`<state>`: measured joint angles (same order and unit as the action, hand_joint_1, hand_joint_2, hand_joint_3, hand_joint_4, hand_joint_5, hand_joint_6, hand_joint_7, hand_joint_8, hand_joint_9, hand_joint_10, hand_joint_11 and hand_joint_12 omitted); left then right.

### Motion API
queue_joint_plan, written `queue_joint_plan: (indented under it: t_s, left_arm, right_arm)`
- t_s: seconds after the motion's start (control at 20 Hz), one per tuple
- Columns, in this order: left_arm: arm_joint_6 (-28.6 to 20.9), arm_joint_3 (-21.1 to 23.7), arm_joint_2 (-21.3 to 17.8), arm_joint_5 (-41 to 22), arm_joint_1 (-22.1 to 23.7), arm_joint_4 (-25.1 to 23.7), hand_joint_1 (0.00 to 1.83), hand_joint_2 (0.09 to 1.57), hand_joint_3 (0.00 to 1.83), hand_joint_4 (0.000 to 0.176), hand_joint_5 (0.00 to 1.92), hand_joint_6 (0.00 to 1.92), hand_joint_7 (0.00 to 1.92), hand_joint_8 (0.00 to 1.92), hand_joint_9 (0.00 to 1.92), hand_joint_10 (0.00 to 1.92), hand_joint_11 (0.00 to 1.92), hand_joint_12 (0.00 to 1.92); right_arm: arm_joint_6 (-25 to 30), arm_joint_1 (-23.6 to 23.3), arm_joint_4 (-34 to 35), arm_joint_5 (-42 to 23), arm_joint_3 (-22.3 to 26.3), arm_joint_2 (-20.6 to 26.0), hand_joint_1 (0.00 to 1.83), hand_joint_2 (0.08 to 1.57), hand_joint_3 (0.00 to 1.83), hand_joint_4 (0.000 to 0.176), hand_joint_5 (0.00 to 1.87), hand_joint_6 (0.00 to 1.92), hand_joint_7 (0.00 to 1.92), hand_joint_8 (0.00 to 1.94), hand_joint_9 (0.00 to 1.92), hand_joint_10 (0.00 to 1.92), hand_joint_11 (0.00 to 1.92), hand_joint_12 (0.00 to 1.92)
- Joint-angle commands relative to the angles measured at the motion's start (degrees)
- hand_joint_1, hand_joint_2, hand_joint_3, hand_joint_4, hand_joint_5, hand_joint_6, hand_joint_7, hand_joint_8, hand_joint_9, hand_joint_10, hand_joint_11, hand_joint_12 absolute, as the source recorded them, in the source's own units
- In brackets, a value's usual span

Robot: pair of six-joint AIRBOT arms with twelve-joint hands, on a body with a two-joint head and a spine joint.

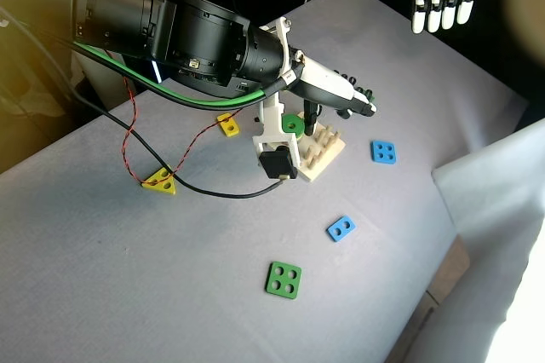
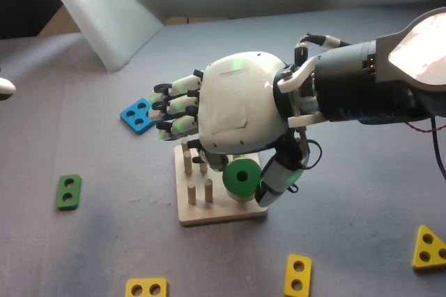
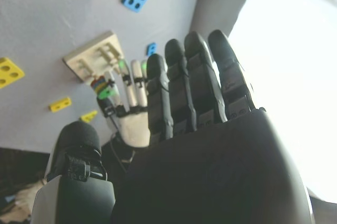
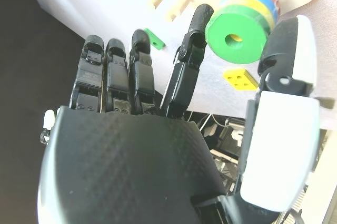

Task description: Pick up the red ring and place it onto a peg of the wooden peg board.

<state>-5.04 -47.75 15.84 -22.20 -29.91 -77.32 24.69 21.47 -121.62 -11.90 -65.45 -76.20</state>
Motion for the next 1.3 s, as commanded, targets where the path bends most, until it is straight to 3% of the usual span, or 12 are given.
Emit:
queue_joint_plan:
  t_s: [0.0,0.2,0.4,0.45,0.6,0.8,0.85,1.0,1.15,1.25]
  left_arm:
    - [-0.14,-0.31,-0.02,-0.69,0.62,2.02,0.00,1.27,0.00,0.000,0.38,0.00,0.38,0.00,0.30,0.00,0.00,0.53]
    - [-0.13,-0.32,-0.05,-0.70,0.62,2.01,0.00,1.27,0.00,0.000,0.39,0.00,0.39,0.00,0.31,0.00,0.00,0.53]
    - [-0.13,-0.32,-0.11,-0.71,0.62,2.01,0.00,1.27,0.00,0.000,0.38,0.00,0.37,0.00,0.30,0.00,0.00,0.52]
    - [-0.13,-0.32,-0.13,-0.71,0.63,2.01,0.00,1.27,0.00,0.000,0.39,0.00,0.38,0.00,0.31,0.00,0.00,0.55]
    - [-0.11,-0.36,-0.31,-0.72,0.70,2.00,0.00,1.27,0.00,0.000,0.38,0.00,0.37,0.00,0.30,0.00,0.00,0.53]
    - [0.19,-0.39,-0.43,-0.37,0.66,1.98,0.00,1.27,0.00,0.000,0.39,0.00,0.38,0.00,0.30,0.00,0.00,0.53]
    - [0.19,-0.54,-0.39,-0.27,0.64,1.97,0.00,1.27,0.00,0.000,0.39,0.00,0.38,0.00,0.30,0.00,0.00,0.55]
    - [0.21,-1.10,-0.37,-0.16,0.78,1.98,0.00,1.28,0.00,0.000,0.38,0.00,0.38,0.00,0.31,0.00,0.00,0.58]
    - [0.20,-0.67,-0.45,-0.10,0.85,2.01,0.00,1.27,0.00,0.000,0.36,0.00,0.35,0.00,0.29,0.00,0.00,0.55]
    - [0.19,0.01,-0.71,-0.15,0.84,2.02,0.00,1.28,0.00,0.000,0.35,0.00,0.35,0.00,0.29,0.00,0.00,0.59]
  right_arm:
    - [-0.10,-0.65,0.62,2.21,0.29,-0.23,0.58,0.86,0.00,0.176,0.95,0.00,0.19,0.00,0.03,0.00,0.00,0.00]
    - [-0.10,-0.66,0.40,2.33,0.29,-0.20,0.48,0.80,0.00,0.176,0.82,0.00,0.19,0.00,0.04,0.01,0.00,0.00]
    - [-0.10,-0.89,-0.16,2.35,0.29,-0.17,0.34,0.73,0.00,0.176,0.48,0.00,0.12,0.00,0.00,0.00,0.00,0.00]
    - [-0.09,-1.02,-0.17,2.35,0.29,-0.14,0.26,0.72,0.00,0.176,0.31,0.00,0.07,0.00,0.00,0.00,0.00,0.00]
    - [-0.08,-1.68,-0.18,2.35,0.29,0.11,0.05,0.75,0.00,0.138,0.11,0.00,0.00,0.00,0.00,0.00,0.00,0.00]
    - [0.49,-3.03,-0.18,2.37,0.31,1.07,0.00,0.77,0.00,0.090,0.05,0.00,0.00,0.00,0.00,0.00,0.00,0.00]
    - [1.25,-3.51,-0.18,2.29,0.32,1.66,0.00,0.79,0.00,0.070,0.05,0.00,0.00,0.00,0.00,0.00,0.00,0.00]
    - [1.95,-4.53,-0.19,1.61,0.80,3.81,0.00,0.79,0.00,0.049,0.03,0.00,0.00,0.00,0.00,0.00,0.00,0.00]
    - [1.97,-5.29,-0.19,0.25,2.66,7.33,0.00,0.79,0.00,0.008,0.03,0.00,0.01,0.00,0.00,0.00,0.00,0.00]
    - [2.65,-5.62,-0.18,-0.57,4.18,10.15,0.00,0.81,0.00,0.000,0.07,0.01,0.05,0.02,0.01,0.00,0.00,0.00]
